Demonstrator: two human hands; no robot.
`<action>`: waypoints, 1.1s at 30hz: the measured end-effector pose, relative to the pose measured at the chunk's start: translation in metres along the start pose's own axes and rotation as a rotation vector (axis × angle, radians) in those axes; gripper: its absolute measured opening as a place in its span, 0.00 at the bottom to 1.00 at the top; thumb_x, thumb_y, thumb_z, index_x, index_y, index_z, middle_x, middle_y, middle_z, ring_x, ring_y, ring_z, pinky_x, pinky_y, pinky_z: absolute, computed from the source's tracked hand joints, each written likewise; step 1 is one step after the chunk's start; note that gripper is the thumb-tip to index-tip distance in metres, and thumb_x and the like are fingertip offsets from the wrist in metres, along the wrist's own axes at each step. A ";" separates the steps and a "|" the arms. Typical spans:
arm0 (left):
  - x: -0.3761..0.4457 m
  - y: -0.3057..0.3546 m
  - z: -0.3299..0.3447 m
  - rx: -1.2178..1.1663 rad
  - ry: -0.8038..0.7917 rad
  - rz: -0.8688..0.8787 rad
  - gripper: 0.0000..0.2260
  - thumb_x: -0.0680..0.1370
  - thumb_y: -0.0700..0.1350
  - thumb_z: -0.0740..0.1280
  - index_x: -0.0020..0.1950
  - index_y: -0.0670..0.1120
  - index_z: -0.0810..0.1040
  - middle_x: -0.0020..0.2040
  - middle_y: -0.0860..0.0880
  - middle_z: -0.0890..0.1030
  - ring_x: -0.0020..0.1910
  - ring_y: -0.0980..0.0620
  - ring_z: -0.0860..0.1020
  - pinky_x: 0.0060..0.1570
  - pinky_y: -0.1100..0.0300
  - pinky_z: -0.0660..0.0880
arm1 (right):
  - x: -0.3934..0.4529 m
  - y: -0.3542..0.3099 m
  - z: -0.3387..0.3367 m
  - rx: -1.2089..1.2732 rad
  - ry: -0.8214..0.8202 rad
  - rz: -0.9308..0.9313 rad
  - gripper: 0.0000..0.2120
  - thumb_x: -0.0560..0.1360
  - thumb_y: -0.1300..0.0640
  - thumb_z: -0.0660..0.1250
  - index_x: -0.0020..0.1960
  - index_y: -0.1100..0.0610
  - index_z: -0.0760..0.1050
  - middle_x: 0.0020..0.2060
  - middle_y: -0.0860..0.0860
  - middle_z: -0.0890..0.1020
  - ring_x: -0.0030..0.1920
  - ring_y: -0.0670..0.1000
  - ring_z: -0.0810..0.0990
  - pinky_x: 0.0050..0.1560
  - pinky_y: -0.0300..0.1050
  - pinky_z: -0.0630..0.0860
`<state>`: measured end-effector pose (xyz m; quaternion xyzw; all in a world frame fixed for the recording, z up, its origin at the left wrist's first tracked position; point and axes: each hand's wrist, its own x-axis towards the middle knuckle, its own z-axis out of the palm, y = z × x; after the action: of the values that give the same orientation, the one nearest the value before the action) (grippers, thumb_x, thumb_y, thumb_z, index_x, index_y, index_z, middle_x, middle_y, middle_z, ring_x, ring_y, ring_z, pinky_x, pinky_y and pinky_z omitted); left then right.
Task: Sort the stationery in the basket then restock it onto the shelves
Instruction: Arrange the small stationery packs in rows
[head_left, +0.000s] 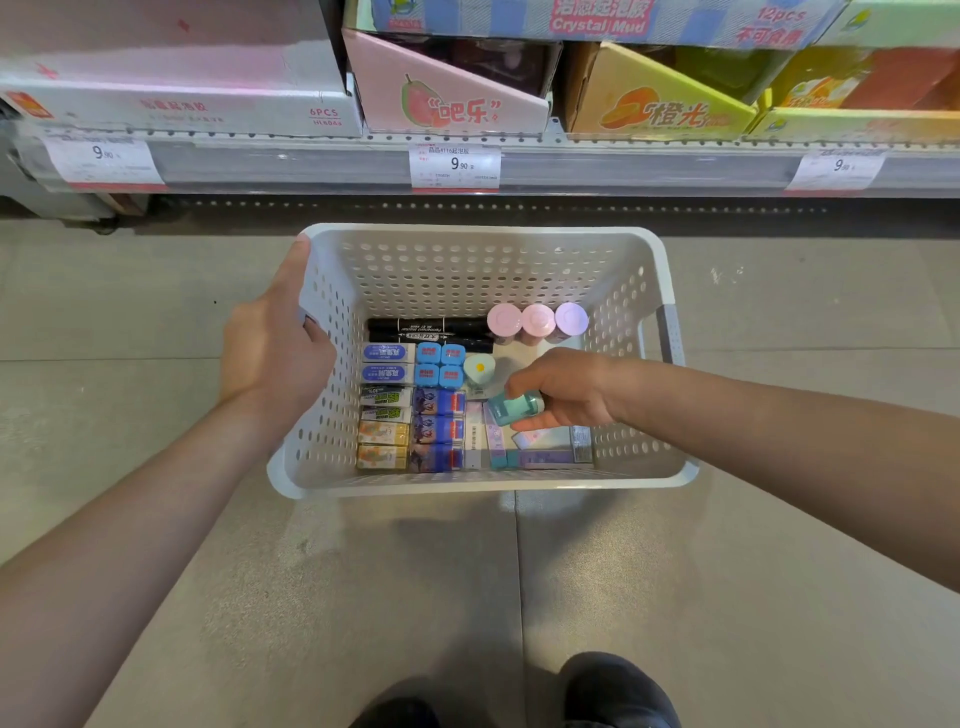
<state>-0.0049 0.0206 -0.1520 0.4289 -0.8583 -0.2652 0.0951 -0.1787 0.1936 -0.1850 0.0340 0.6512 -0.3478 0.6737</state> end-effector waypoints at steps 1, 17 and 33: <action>0.000 0.000 0.000 -0.001 -0.002 0.001 0.31 0.77 0.33 0.57 0.78 0.53 0.55 0.29 0.46 0.68 0.28 0.49 0.68 0.25 0.58 0.62 | 0.000 0.002 0.000 0.027 0.007 -0.012 0.08 0.76 0.69 0.63 0.54 0.62 0.71 0.47 0.55 0.79 0.43 0.50 0.80 0.39 0.39 0.81; -0.002 0.000 0.000 -0.002 0.001 0.006 0.31 0.78 0.34 0.57 0.78 0.52 0.54 0.31 0.46 0.70 0.29 0.51 0.68 0.25 0.58 0.63 | 0.029 0.014 0.003 -0.902 0.607 -0.426 0.21 0.71 0.65 0.68 0.64 0.61 0.71 0.56 0.58 0.78 0.55 0.57 0.78 0.46 0.42 0.73; -0.001 0.000 0.000 -0.051 -0.003 -0.014 0.31 0.78 0.34 0.57 0.78 0.54 0.55 0.31 0.46 0.69 0.29 0.50 0.68 0.27 0.57 0.66 | 0.021 0.002 -0.005 -1.025 0.534 -0.304 0.25 0.71 0.63 0.67 0.67 0.61 0.65 0.58 0.58 0.76 0.56 0.58 0.78 0.48 0.47 0.77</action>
<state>-0.0040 0.0215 -0.1520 0.4321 -0.8483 -0.2882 0.1029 -0.1838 0.1894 -0.2054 -0.3026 0.8804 -0.0610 0.3600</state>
